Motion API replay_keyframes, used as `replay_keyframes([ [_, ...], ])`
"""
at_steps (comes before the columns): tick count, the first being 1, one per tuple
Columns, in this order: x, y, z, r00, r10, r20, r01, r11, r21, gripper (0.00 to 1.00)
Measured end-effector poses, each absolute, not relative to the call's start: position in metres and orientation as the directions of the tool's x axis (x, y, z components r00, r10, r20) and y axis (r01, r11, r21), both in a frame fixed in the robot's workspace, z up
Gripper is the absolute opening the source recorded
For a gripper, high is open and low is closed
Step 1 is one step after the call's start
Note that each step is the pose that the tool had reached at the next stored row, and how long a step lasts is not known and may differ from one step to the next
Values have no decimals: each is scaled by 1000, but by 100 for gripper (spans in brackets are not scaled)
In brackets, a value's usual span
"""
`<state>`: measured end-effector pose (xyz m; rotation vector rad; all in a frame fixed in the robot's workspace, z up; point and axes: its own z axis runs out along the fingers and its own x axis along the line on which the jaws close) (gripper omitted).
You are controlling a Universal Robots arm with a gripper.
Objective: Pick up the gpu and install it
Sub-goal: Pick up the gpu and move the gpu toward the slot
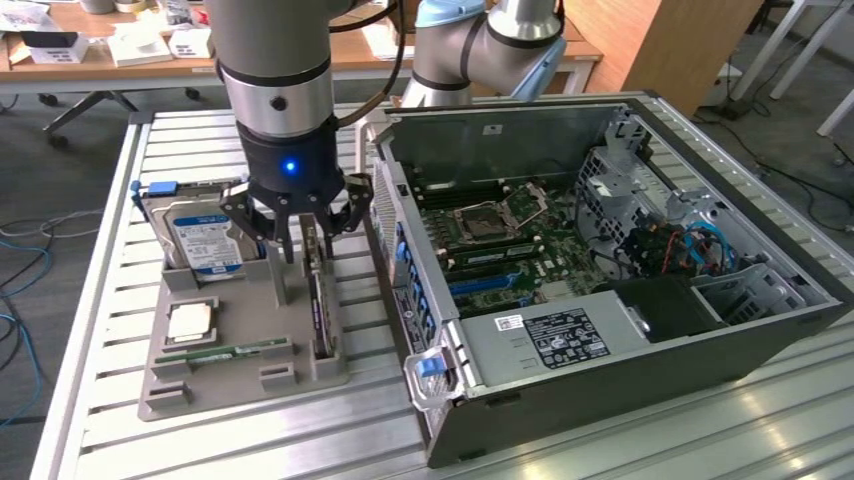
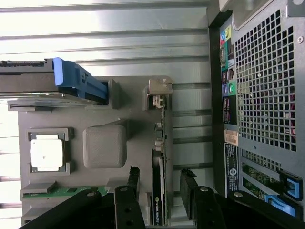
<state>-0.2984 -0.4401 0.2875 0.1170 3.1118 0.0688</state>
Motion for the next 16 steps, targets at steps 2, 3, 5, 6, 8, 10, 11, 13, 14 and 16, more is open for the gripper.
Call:
replay_keyframes([
  [2, -298, -440, 285, -997, 76, -25, 74, 996, 45, 47],
  [3, -298, -440, 284, -997, 76, -25, 74, 996, 45, 47],
  [5, -298, -440, 280, -997, 76, -25, 74, 996, 45, 47],
  [6, -298, -440, 279, -997, 76, -25, 74, 996, 45, 47],
  [8, -298, -440, 277, -997, 76, -25, 74, 996, 45, 47],
  [10, -298, -440, 276, -997, 76, -25, 74, 996, 45, 47],
  [11, -298, -440, 276, -997, 76, -25, 74, 996, 45, 47],
  [13, -298, -449, 276, -997, 76, -25, 74, 996, 45, 47],
  [14, -298, -456, 276, -997, 76, -25, 74, 996, 45, 47],
  [16, -298, -460, 276, -997, 76, -25, 74, 996, 45, 47],
])
